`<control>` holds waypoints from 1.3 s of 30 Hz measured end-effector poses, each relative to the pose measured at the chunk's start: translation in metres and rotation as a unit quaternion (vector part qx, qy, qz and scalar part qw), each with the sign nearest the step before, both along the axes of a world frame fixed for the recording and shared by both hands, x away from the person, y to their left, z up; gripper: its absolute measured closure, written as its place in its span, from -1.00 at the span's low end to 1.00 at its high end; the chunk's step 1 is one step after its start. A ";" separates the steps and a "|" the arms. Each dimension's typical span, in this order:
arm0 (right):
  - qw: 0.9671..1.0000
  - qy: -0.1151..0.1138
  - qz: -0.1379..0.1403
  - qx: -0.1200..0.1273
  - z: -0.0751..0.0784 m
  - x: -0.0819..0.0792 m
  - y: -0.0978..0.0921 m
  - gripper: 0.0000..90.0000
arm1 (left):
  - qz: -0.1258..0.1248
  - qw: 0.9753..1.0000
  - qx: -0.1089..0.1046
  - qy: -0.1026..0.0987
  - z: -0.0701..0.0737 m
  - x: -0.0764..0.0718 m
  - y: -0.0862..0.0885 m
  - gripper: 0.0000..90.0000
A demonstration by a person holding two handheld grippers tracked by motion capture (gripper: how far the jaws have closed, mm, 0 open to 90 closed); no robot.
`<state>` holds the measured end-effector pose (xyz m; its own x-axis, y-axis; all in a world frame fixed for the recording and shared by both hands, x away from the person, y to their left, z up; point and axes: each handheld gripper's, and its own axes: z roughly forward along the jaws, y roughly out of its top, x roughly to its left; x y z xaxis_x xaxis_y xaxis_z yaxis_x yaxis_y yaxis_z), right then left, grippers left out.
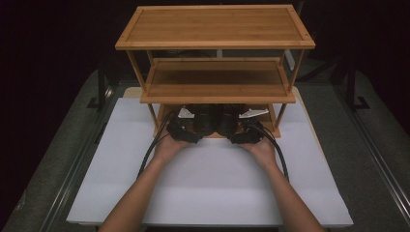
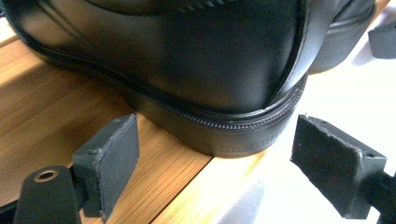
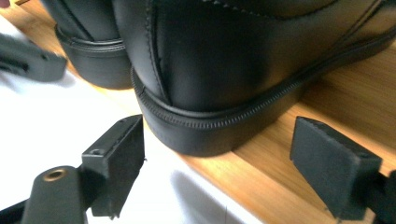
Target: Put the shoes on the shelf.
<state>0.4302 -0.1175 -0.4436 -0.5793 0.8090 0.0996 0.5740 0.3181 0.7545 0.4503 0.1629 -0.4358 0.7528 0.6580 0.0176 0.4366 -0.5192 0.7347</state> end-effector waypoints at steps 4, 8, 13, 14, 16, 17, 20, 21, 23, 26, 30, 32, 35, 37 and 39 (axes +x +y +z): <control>1.000 -0.001 -0.005 -0.001 0.003 -0.009 -0.006 -0.71 | -0.003 1.000 0.005 0.004 0.004 -0.008 0.006 -0.81; 1.000 -0.005 -0.004 -0.001 0.008 -0.022 -0.016 -0.83 | -0.010 1.000 0.012 -0.005 0.011 -0.019 0.017 -0.83; 1.000 -0.011 -0.007 -0.001 0.011 -0.039 -0.032 -0.90 | -0.010 1.000 0.007 -0.008 0.019 -0.037 0.033 -0.86; 1.000 -0.011 -0.006 0.001 0.011 -0.042 -0.035 -0.90 | -0.009 1.000 0.006 -0.008 0.021 -0.041 0.036 -0.86; 1.000 -0.009 -0.006 0.001 0.011 -0.049 -0.041 -0.91 | -0.008 1.000 0.004 -0.009 0.024 -0.048 0.044 -0.86; 1.000 -0.008 -0.007 0.000 0.011 -0.052 -0.045 -0.91 | -0.005 1.000 0.002 -0.007 0.025 -0.052 0.048 -0.86; 1.000 -0.010 -0.005 -0.003 0.012 -0.063 -0.056 -0.91 | -0.002 1.000 0.001 -0.007 0.029 -0.063 0.060 -0.86; 1.000 -0.010 -0.005 -0.002 0.012 -0.066 -0.058 -0.91 | 0.001 1.000 -0.001 -0.007 0.029 -0.067 0.063 -0.86; 1.000 -0.011 -0.005 -0.004 0.013 -0.073 -0.065 -0.91 | 0.004 1.000 0.002 -0.005 0.029 -0.077 0.072 -0.86; 1.000 -0.010 -0.005 -0.007 0.014 -0.085 -0.073 -0.92 | 0.012 1.000 0.002 -0.005 0.028 -0.089 0.084 -0.86; 1.000 -0.009 -0.003 -0.020 0.012 -0.098 -0.080 -0.93 | 0.021 1.000 0.005 0.005 0.021 -0.107 0.100 -0.86; 1.000 -0.006 -0.005 -0.022 0.010 -0.105 -0.085 -0.93 | 0.029 0.999 0.012 0.009 0.019 -0.114 0.108 -0.86; 1.000 -0.004 -0.009 -0.024 0.007 -0.117 -0.094 -0.93 | 0.036 0.999 0.017 0.009 0.017 -0.126 0.120 -0.86; 1.000 -0.002 -0.013 -0.027 0.005 -0.124 -0.100 -0.93 | 0.041 0.999 0.020 0.009 0.016 -0.132 0.128 -0.86; 0.999 0.000 -0.019 -0.031 0.003 -0.132 -0.107 -0.93 | 0.047 0.999 0.026 0.010 0.014 -0.140 0.136 -0.86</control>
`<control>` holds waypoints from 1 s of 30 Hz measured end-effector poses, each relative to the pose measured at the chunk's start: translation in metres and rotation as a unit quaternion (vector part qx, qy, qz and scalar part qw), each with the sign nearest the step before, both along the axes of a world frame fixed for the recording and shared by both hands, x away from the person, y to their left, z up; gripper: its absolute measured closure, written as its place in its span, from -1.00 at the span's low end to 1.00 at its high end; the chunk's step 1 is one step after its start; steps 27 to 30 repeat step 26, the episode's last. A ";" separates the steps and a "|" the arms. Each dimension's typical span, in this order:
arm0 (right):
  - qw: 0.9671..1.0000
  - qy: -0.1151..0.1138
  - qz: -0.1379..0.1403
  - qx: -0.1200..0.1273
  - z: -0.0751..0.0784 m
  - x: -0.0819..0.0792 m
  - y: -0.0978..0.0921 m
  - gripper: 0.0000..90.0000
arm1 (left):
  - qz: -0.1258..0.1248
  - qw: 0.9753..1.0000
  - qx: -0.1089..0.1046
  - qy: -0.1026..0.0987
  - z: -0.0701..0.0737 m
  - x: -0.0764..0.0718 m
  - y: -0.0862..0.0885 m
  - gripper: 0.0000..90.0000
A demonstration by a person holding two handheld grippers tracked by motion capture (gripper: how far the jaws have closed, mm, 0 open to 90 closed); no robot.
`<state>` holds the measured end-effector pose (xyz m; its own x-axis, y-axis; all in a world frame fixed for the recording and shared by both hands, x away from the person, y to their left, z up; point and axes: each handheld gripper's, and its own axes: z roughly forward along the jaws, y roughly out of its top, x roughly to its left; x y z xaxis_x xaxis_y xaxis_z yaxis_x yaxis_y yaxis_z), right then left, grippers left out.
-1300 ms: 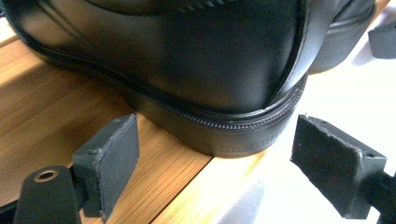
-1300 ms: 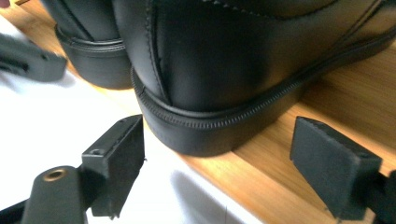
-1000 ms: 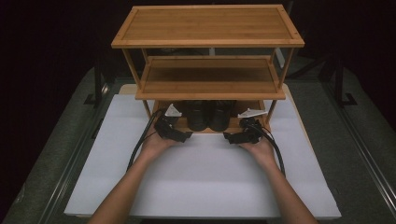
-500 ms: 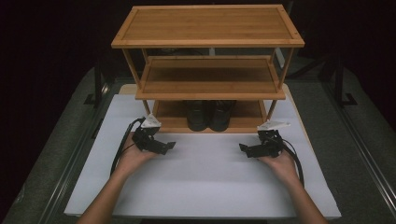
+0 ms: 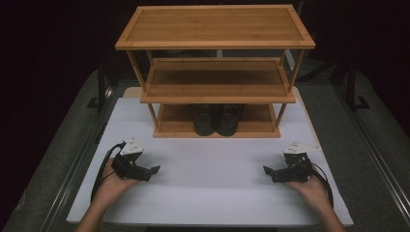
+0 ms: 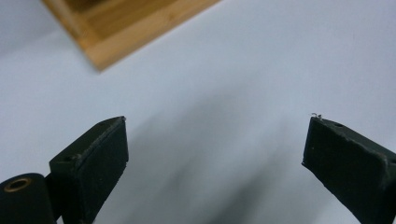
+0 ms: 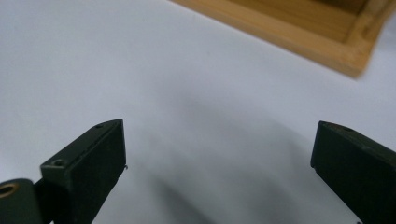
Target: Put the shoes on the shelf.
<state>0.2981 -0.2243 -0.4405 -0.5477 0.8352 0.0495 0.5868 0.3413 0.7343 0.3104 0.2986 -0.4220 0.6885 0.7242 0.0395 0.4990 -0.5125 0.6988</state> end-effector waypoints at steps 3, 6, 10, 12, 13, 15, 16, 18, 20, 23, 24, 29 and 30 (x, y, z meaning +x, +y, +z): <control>1.000 0.003 -0.009 -0.006 -0.002 -0.010 -0.009 -0.93 | 0.006 1.000 0.010 0.002 -0.004 -0.010 0.008 -0.86; 1.000 0.007 -0.018 -0.009 -0.005 -0.019 -0.017 -0.93 | 0.009 1.000 0.014 0.006 -0.007 -0.020 0.016 -0.86; 0.999 0.012 -0.033 -0.012 -0.009 -0.028 -0.030 -0.93 | 0.012 1.000 0.014 0.009 -0.013 -0.030 0.026 -0.86; 0.999 0.014 -0.039 -0.017 -0.010 -0.032 -0.036 -0.93 | 0.012 1.000 0.010 0.009 -0.015 -0.035 0.029 -0.87; 0.999 0.014 -0.042 -0.018 -0.012 -0.035 -0.040 -0.93 | 0.012 1.000 0.010 0.009 -0.016 -0.036 0.030 -0.92; 0.999 0.015 -0.046 -0.020 -0.014 -0.038 -0.044 -0.93 | 0.009 1.000 0.010 0.012 -0.019 -0.039 0.032 -0.94; 0.998 0.016 -0.049 -0.022 -0.015 -0.039 -0.045 -0.93 | 0.007 1.000 0.011 0.012 -0.022 -0.040 0.033 -0.95; 0.998 0.019 -0.051 -0.026 -0.017 -0.041 -0.047 -0.94 | 0.010 1.000 0.003 0.011 -0.026 -0.042 0.035 -0.96; 0.998 0.018 -0.053 -0.028 -0.017 -0.042 -0.047 -0.94 | 0.011 1.000 -0.005 0.013 -0.028 -0.043 0.037 -0.96; 0.998 0.019 -0.053 -0.028 -0.017 -0.042 -0.047 -0.94 | 0.010 1.000 -0.004 0.013 -0.028 -0.042 0.037 -0.97; 0.998 0.018 -0.053 -0.028 -0.017 -0.042 -0.047 -0.94 | 0.010 1.000 -0.005 0.013 -0.028 -0.042 0.037 -0.97; 0.998 0.018 -0.052 -0.028 -0.017 -0.042 -0.047 -0.94 | 0.010 1.000 -0.004 0.012 -0.028 -0.042 0.037 -0.97; 0.998 0.018 -0.052 -0.028 -0.017 -0.042 -0.047 -0.94 | 0.010 1.000 -0.004 0.012 -0.028 -0.042 0.037 -0.97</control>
